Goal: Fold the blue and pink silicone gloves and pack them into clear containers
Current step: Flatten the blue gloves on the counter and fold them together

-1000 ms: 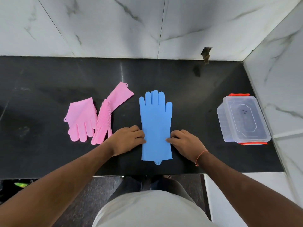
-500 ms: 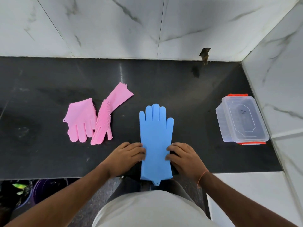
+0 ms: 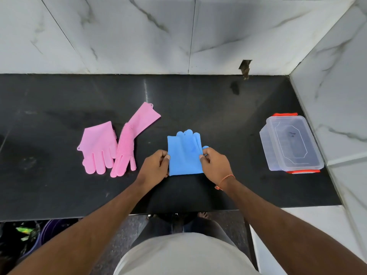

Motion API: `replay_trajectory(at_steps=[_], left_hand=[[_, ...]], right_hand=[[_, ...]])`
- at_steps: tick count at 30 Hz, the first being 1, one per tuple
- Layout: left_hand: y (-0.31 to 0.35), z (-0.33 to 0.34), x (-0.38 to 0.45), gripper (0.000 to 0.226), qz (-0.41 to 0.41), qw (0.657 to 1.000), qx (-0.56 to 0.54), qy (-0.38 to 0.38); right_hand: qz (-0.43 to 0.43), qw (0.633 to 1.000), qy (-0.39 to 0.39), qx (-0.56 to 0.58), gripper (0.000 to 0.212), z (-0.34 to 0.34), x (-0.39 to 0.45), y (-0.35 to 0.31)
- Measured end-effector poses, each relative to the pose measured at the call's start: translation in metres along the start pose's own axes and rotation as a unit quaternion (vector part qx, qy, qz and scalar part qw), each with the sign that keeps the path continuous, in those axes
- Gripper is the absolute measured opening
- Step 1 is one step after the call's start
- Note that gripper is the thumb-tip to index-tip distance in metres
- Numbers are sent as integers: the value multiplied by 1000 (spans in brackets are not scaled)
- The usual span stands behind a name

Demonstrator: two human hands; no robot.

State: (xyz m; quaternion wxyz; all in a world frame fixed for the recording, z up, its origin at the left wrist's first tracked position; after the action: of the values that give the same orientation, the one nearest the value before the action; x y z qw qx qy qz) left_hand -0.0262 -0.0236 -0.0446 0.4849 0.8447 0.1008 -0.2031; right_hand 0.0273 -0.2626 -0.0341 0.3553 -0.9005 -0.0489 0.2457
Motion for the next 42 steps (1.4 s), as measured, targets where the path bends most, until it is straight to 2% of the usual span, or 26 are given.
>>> replay_trajectory(at_steps=[2, 6, 12, 14, 16, 19, 22, 24, 26, 29, 32, 36, 39, 42], left_hand=[[-1, 3, 3, 20, -14, 1000, -4, 15], [-1, 5, 1, 17, -7, 998, -23, 53], [2, 4, -3, 11, 0, 997, 16, 73], [5, 4, -3, 20, -1, 995, 50, 87], [9, 4, -2, 40, -11, 995, 35, 98], [18, 9, 5, 65, -33, 997, -20, 62], [21, 11, 11, 74, -91, 992, -72, 43], [22, 11, 15, 60, -104, 989, -105, 30], [22, 11, 17, 39, -107, 986, -128, -1], [20, 8, 16, 25, -102, 981, -166, -14], [15, -1, 14, 26, -101, 976, -193, 1], [3, -13, 11, 41, -117, 973, -199, 27], [-3, -17, 8, 63, -109, 990, -73, 52], [2, -15, 3, 85, -44, 991, 67, 108]], right_hand=[[35, 999, 15, 14, 17, 7, 3, 0], [57, 997, 46, 29, 2, 12, -5, -2], [61, 995, 77, 24, 23, 15, -22, -1], [67, 991, 105, 43, 28, 14, -26, 2], [93, 985, 118, 90, 40, 13, -26, 6], [151, 965, 96, 192, 71, 13, -19, 6], [175, 949, 55, 257, 89, 14, -11, 2], [185, 941, 34, 282, 76, 15, -8, 0], [187, 927, 0, 325, 49, 19, -5, -1], [167, 919, -32, 355, 23, 21, -2, -5], [139, 919, -28, 368, 24, 20, 0, -10], [118, 934, -29, 336, 26, 24, 8, -16], [121, 956, -18, 267, 43, 28, 9, -14], [115, 965, 19, 233, 57, 26, 3, -7]])
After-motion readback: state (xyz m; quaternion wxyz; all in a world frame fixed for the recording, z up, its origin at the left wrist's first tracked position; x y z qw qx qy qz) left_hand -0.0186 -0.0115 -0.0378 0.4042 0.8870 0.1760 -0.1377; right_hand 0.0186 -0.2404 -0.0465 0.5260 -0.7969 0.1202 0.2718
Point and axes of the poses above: each hand's wrist, its own x-axis towards the middle knuckle, its own z-axis out of the palm, y = z × x, the point moved 4 cm from there along x, towards the middle knuckle, and after that the axes turned 11 degrees about -y, right-handed, at the moved point
